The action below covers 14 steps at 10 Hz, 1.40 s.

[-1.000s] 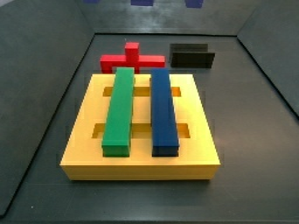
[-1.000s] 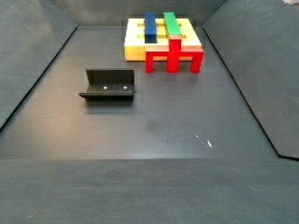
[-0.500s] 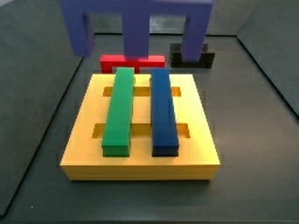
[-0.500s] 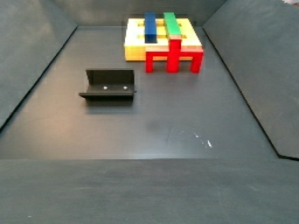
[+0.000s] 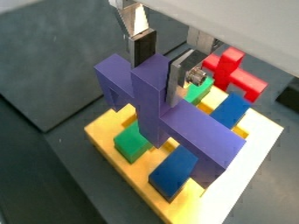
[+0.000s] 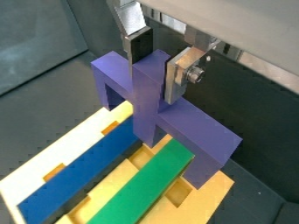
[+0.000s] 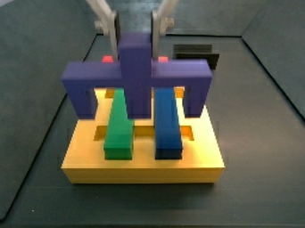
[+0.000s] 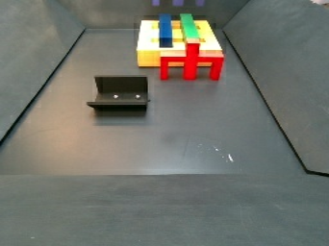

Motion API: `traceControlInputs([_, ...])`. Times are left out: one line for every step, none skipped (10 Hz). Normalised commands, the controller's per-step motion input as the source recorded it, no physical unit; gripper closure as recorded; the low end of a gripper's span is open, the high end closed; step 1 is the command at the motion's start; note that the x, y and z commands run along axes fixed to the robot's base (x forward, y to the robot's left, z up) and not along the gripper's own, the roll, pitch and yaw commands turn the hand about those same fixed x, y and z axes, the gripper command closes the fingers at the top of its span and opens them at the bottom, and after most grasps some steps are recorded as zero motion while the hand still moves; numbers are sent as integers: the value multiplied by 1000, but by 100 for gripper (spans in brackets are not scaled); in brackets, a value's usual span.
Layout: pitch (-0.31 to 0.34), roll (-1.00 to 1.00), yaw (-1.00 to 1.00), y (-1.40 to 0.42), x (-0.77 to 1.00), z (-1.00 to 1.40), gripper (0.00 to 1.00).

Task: Pick up the purple object. Move up. Move to above the board. Insert the purple object.
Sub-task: Insert the purple object.

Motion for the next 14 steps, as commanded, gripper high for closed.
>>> traceControlInputs([0,-39,20,0,197,-297,100])
traceControlInputs([74,89,0,11,194,-137,100])
traceControlInputs([61,199,0,0,83,-123,100])
traceControlInputs([11,159,0,0,-74,-97,100])
traceControlInputs([13,124,23,-29,109,-46,100])
traceControlInputs([23,83,103,0,331,-117,100])
traceControlInputs([34,0,86,0,320,-137,100])
traceControlInputs([31,0,71,0,326,-137,100])
traceControlInputs([0,-3,29,89,0,-203,100])
traceControlInputs([0,0,6,31,-63,-134,100])
traceControlInputs([0,0,0,66,-103,-131,100])
traceControlInputs([0,0,0,60,-137,-74,100])
traceControlInputs([0,0,0,17,-66,-37,100])
traceControlInputs([0,-33,37,40,0,-86,100])
